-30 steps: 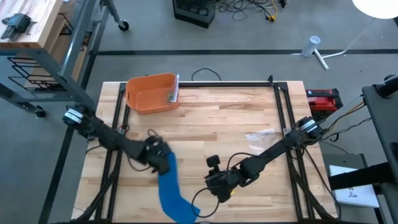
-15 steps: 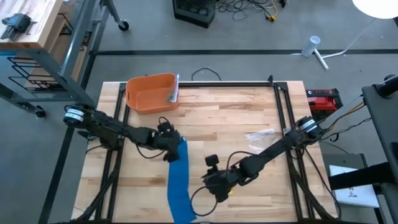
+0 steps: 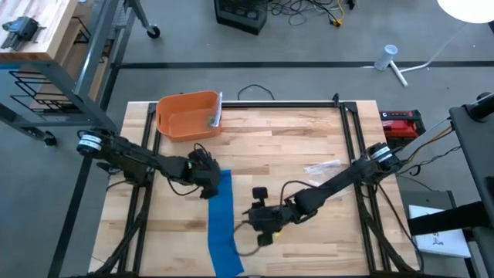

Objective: Roll bandage
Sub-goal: Roll the blue bandage

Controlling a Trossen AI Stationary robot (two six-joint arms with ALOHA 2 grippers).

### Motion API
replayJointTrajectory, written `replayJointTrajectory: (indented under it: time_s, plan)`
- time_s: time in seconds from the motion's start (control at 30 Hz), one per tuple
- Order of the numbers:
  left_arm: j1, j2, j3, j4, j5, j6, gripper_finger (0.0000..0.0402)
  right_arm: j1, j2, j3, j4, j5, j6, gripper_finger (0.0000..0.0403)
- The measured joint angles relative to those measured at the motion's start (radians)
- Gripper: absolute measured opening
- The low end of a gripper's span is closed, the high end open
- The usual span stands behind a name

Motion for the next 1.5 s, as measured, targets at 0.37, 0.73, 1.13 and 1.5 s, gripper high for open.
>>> replayJointTrajectory:
  time_s: [0.37, 0.73, 1.13, 1.5]
  plan:
    - [-0.109, -0.216, -0.215, 0.208, -0.014, -0.395, 0.0196, -0.042, 0.0, -0.032, 0.024, 0.0, 0.088, 0.013]
    - [-0.082, -0.268, -0.441, 0.554, 0.029, -0.603, 0.0158, -0.05, 0.0, -0.066, 0.139, -0.001, 0.082, 0.0129]
    - [-0.082, -0.341, -0.489, 0.517, -0.075, -0.784, 0.0148, -0.052, 0.0, -0.078, 0.154, -0.001, 0.081, 0.0132]
    - [-0.082, -0.303, -0.619, 0.883, -0.038, -0.757, 0.0153, -0.052, 0.0, -0.082, 0.18, -0.001, 0.073, 0.013]
